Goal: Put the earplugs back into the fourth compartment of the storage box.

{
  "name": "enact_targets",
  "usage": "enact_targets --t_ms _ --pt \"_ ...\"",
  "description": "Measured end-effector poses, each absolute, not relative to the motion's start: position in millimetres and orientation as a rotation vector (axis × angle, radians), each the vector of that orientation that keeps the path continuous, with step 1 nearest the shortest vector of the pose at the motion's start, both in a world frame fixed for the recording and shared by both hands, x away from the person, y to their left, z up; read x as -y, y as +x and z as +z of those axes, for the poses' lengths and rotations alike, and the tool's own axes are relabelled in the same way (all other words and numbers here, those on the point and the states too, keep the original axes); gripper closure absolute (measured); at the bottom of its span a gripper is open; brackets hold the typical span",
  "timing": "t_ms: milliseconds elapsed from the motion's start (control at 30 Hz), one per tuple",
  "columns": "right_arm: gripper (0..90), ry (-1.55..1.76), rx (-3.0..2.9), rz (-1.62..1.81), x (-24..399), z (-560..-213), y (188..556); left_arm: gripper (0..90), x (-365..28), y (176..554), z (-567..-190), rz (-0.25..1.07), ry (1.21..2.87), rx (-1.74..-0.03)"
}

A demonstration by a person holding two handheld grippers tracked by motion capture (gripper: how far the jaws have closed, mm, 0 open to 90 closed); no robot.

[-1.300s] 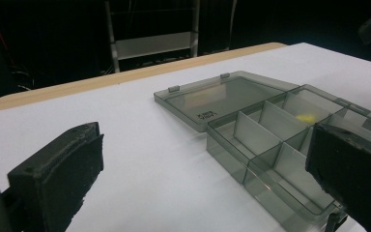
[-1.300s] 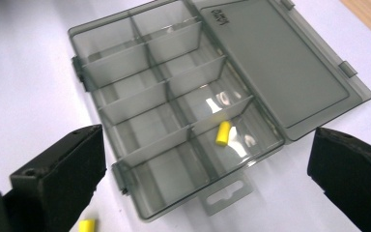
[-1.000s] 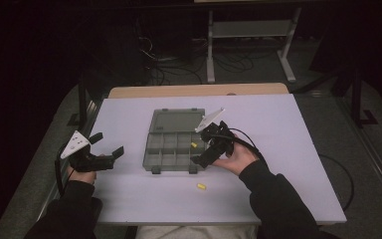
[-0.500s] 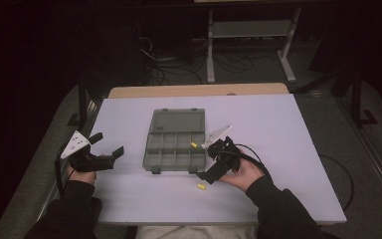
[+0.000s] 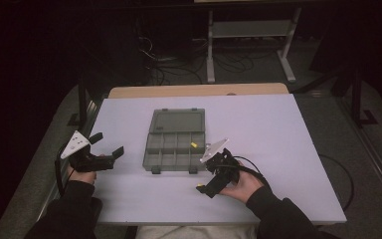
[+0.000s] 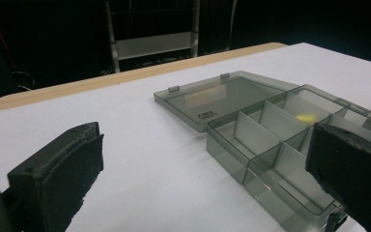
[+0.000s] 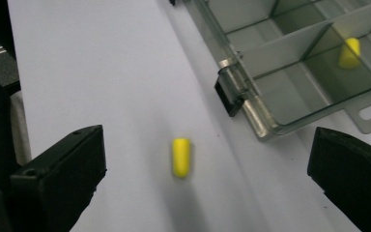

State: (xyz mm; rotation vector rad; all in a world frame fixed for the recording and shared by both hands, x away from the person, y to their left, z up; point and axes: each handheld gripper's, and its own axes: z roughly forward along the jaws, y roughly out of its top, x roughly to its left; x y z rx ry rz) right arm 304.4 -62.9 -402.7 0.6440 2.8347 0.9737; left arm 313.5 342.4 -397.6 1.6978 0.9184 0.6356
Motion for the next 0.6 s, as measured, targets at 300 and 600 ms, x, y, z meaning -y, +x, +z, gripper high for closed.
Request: enact_targets --t_ms 300,600 --pt "8.7 0.598 -2.878 0.958 58.8 -414.2 299.3 0.0 -342.4 313.2 -397.2 0.641 1.693 -0.915" --pt "25.6 0.559 -2.934 0.917 52.4 -423.5 297.4 0.0 -342.3 313.4 -397.4 0.637 1.694 -0.913"
